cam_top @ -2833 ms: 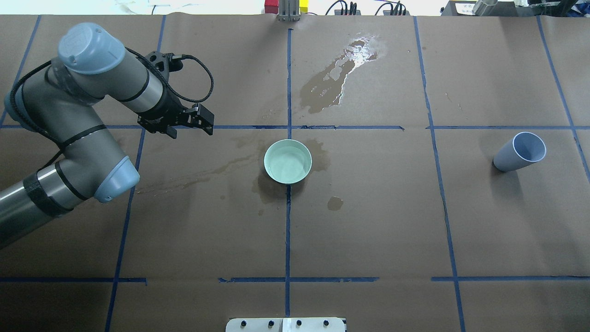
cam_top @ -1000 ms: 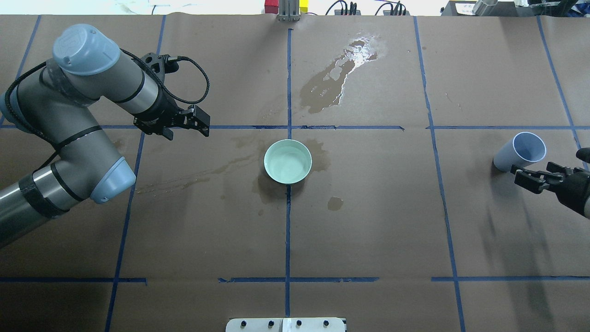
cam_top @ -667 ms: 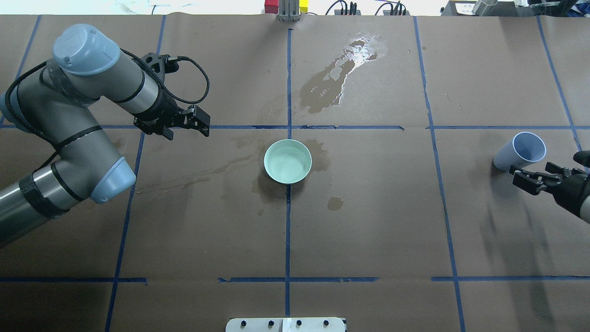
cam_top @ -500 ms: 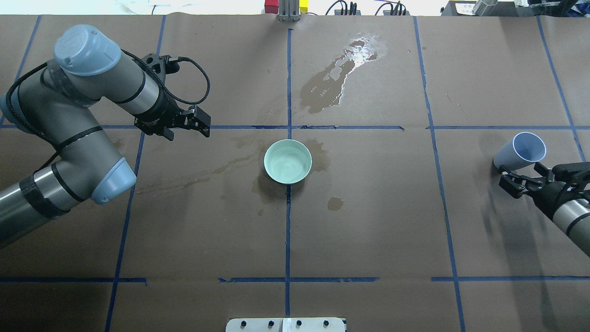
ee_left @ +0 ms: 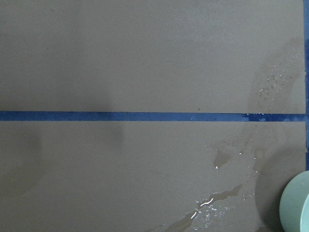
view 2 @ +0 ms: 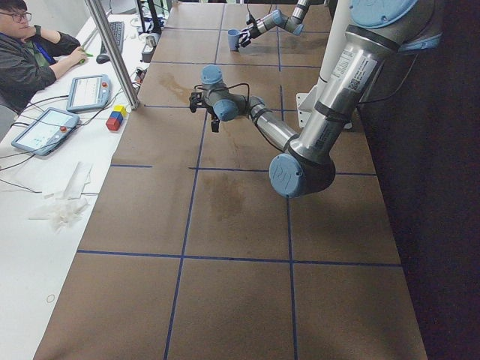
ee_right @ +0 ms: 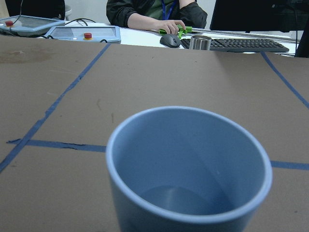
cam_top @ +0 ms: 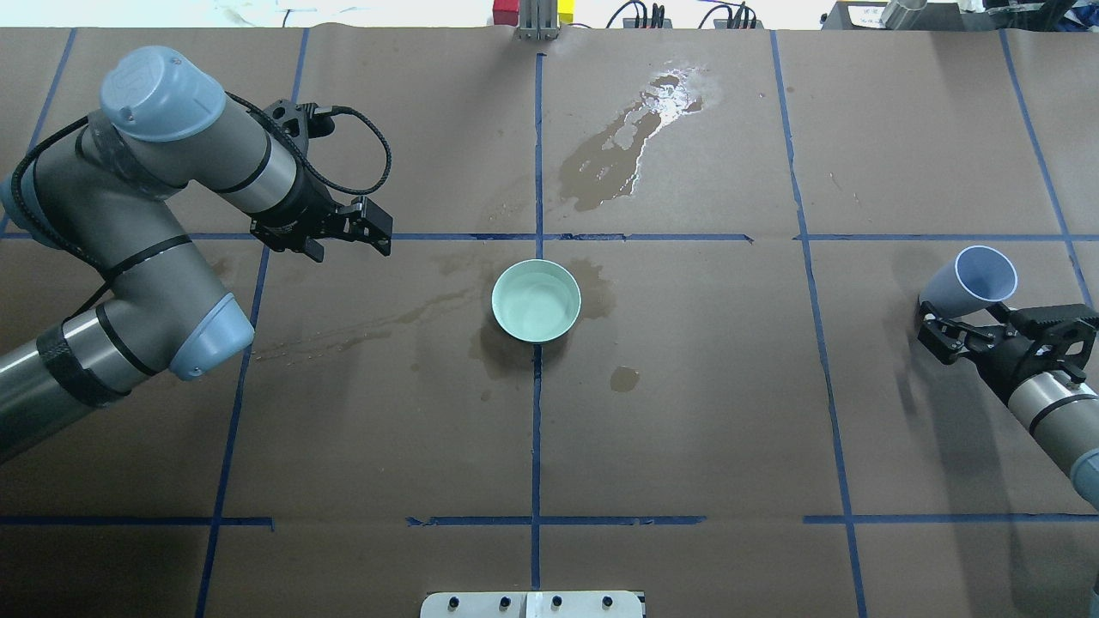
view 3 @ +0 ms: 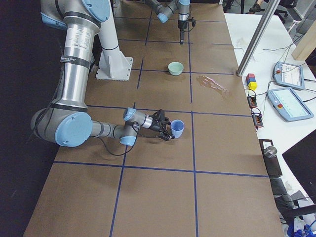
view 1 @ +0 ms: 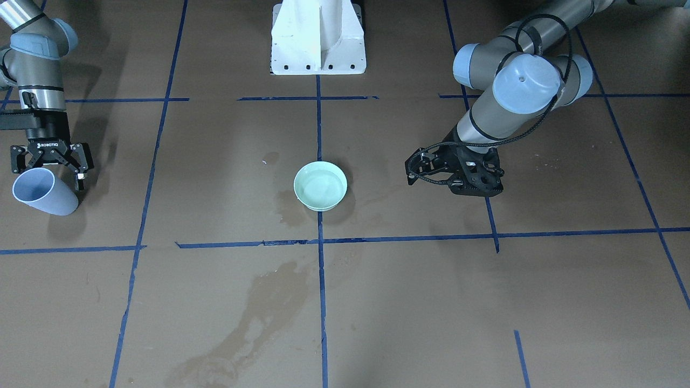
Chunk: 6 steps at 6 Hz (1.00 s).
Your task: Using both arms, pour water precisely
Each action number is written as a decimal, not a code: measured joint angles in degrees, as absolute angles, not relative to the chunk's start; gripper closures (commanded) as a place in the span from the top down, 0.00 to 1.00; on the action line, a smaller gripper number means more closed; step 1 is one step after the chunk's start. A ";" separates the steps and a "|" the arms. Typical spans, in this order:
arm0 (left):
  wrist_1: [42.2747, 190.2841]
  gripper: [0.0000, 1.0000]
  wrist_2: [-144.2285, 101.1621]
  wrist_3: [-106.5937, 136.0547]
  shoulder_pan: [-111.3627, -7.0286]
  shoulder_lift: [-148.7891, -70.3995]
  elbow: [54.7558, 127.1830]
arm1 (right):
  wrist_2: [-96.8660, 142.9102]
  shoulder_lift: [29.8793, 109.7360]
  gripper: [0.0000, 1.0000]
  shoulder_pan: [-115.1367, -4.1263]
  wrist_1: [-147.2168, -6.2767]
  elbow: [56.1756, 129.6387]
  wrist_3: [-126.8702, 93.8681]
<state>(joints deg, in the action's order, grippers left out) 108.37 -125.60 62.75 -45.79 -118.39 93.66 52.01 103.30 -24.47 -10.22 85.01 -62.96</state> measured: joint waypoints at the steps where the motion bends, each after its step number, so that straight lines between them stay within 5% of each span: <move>1: 108.37 1.00 -125.59 62.75 -45.75 -118.42 93.65 | 51.67 102.96 1.00 -24.49 -9.20 84.43 -62.44; 6: 108.37 1.00 -125.51 62.80 -45.70 -118.56 93.63 | 51.02 101.51 1.00 -27.52 -8.78 83.28 -60.67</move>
